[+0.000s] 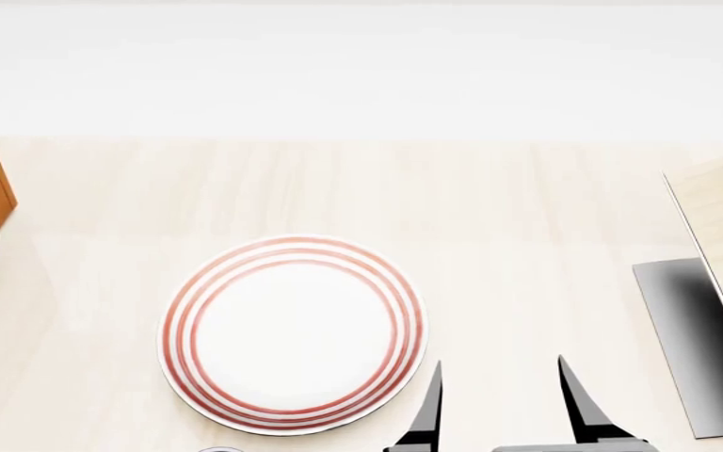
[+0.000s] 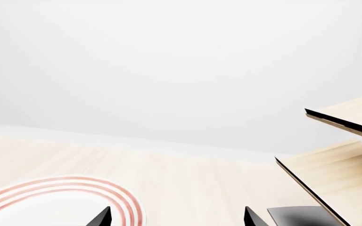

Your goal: Close the top drawer of the cabinet.

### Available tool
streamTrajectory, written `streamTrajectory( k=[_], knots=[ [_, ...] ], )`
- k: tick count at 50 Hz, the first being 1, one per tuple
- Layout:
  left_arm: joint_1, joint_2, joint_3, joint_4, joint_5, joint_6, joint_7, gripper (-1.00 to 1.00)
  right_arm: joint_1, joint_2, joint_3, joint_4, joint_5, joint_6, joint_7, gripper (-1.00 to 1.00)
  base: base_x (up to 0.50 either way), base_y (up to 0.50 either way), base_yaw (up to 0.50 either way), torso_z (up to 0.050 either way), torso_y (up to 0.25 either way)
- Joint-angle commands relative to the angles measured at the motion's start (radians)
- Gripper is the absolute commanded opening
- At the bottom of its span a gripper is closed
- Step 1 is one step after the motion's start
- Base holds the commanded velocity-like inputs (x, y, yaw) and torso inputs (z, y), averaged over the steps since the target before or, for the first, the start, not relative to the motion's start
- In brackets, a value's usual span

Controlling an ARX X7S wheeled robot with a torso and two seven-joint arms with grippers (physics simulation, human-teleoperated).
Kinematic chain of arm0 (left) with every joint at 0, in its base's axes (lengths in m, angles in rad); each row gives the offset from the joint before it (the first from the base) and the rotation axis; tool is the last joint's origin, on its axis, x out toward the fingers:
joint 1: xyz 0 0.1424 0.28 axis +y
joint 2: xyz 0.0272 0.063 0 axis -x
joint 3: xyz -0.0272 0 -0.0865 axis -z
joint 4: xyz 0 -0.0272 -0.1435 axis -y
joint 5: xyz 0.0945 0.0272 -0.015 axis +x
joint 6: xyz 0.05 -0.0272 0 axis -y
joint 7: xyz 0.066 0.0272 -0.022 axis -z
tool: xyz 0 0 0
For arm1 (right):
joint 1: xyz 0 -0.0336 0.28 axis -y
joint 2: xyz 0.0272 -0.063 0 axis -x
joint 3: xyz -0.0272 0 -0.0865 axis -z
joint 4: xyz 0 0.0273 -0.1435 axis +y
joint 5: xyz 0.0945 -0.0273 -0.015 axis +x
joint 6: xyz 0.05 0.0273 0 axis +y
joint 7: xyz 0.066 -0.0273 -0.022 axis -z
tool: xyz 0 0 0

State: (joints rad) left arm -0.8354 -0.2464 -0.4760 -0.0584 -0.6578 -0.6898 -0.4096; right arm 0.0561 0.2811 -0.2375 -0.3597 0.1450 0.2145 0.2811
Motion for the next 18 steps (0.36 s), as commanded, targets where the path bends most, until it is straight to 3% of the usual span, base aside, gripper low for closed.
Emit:
streamTrajectory(
  k=[1, 12, 18],
  knots=[
    [-0.016, -0.048, -0.050, 0.011, 0.043, -0.001, -0.021, 1.00, 0.005, 0.003, -0.005, -0.001, 0.003, 0.005, 0.004, 1.00, 0.00, 0.00, 0.00, 0.000, 0.000],
    [0.042, -0.034, -0.018, 0.045, 0.069, 0.040, 0.002, 1.00, 0.006, 0.002, -0.011, 0.024, 0.007, -0.012, 0.004, 1.00, 0.00, 0.00, 0.00, 0.000, 0.000],
    [0.157, -0.054, 0.151, 0.161, 0.114, 0.024, 0.103, 1.00, 0.009, -0.001, -0.018, 0.047, 0.011, -0.022, -0.001, 1.00, 0.00, 0.00, 0.00, 0.000, 0.000]
  ],
)
